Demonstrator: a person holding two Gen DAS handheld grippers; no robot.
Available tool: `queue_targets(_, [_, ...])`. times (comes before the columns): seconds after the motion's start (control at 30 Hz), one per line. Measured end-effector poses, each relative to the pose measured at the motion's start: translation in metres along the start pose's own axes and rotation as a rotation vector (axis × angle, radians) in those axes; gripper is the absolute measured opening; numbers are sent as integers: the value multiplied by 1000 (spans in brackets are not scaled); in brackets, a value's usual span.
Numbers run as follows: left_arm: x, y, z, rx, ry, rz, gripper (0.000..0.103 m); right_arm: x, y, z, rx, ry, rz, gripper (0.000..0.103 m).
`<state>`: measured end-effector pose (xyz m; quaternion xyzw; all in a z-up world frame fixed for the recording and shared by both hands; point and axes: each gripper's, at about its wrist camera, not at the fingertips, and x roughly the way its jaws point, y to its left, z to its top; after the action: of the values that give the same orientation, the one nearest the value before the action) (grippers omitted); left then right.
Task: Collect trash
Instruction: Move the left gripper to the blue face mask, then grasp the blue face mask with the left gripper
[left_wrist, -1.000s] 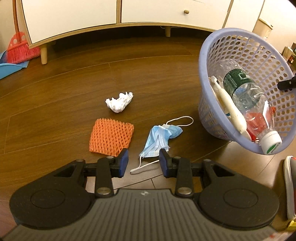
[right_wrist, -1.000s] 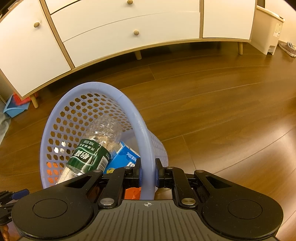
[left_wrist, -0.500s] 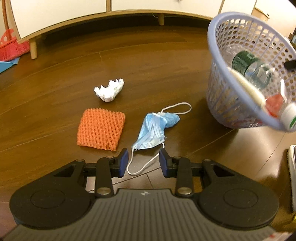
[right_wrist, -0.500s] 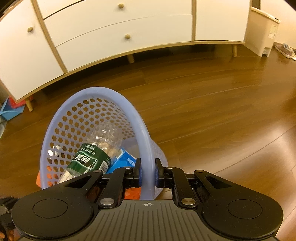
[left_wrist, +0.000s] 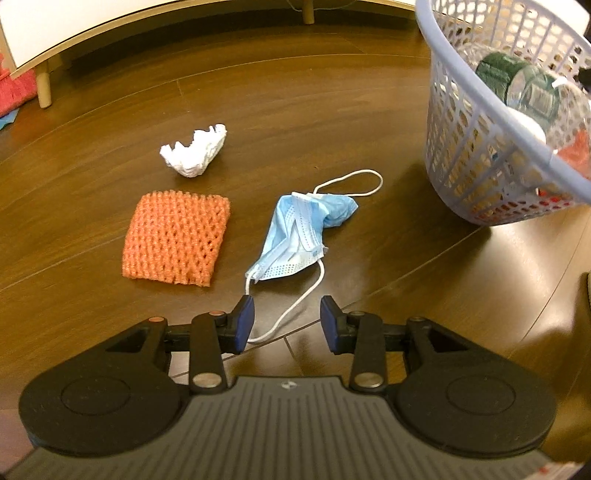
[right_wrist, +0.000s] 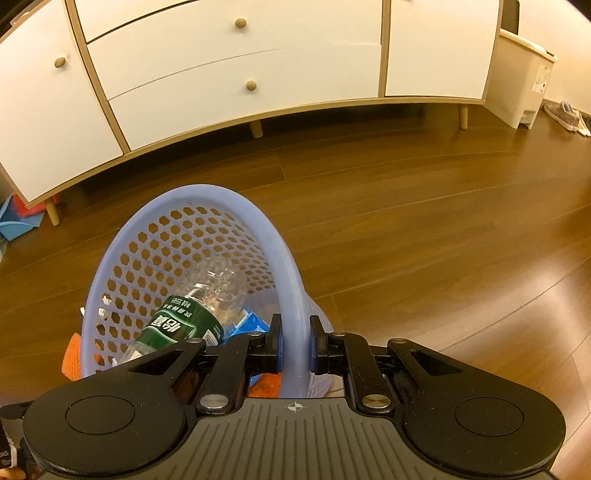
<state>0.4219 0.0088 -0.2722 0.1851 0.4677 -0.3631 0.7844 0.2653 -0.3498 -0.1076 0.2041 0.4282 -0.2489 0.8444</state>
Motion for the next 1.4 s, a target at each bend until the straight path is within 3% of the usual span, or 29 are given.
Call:
queue_targets(0.53, [29,-17,14,125,-82,25,35,4,5,-1,7,-26,-45,9])
queue_targets(0.7, [42,-15,14,139,-52,55,2,4,7,-2,8,-30,-51,9])
queue_targets(0.73, [41,-13,14,126,-58,49,0,4,8,-2,5,-30,-51,9])
queue_targets(1.0, [11,7,18,43,-125,41,0,3,6,-1,-3,-32,-48,9])
queue_targets(1.4, [-73,-2,48,39,-296,19,0,4,9,-1,-33,-44,-54,9])
